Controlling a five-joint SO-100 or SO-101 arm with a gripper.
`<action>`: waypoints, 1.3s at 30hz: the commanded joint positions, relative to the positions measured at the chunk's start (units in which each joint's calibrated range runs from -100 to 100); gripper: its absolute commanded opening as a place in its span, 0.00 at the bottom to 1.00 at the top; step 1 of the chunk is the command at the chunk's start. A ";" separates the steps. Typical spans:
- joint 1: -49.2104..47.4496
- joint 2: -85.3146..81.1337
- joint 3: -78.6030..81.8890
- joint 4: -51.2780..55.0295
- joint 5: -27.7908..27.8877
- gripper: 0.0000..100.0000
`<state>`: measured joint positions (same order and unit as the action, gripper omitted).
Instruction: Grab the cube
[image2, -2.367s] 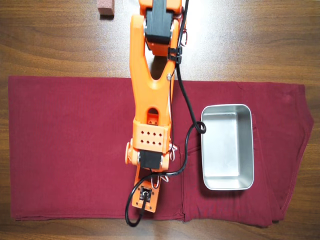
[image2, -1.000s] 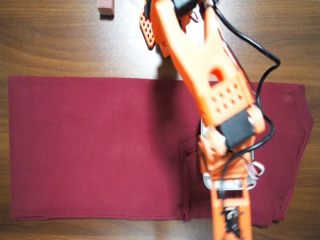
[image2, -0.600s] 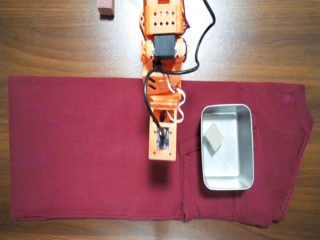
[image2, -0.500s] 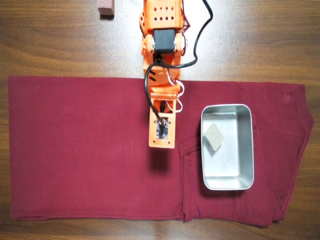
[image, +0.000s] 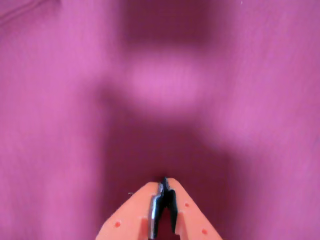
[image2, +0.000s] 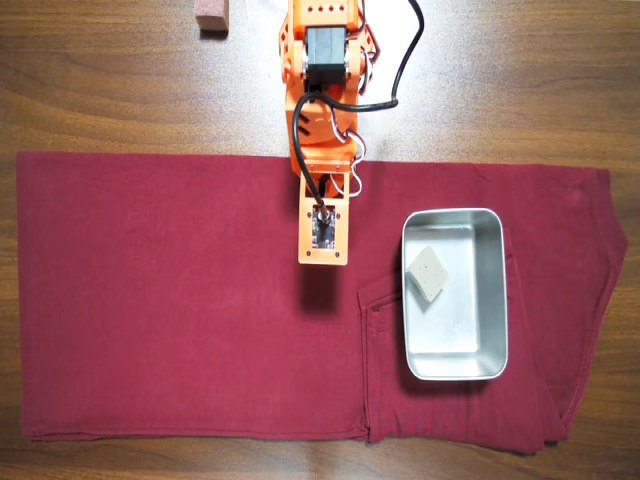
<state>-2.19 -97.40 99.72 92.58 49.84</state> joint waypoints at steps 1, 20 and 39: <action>0.95 -0.92 0.28 -11.76 0.83 0.00; -0.49 -1.01 0.28 7.42 -2.00 0.00; -0.49 -1.01 0.28 7.42 -2.00 0.00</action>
<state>-2.09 -98.78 99.72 98.97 48.08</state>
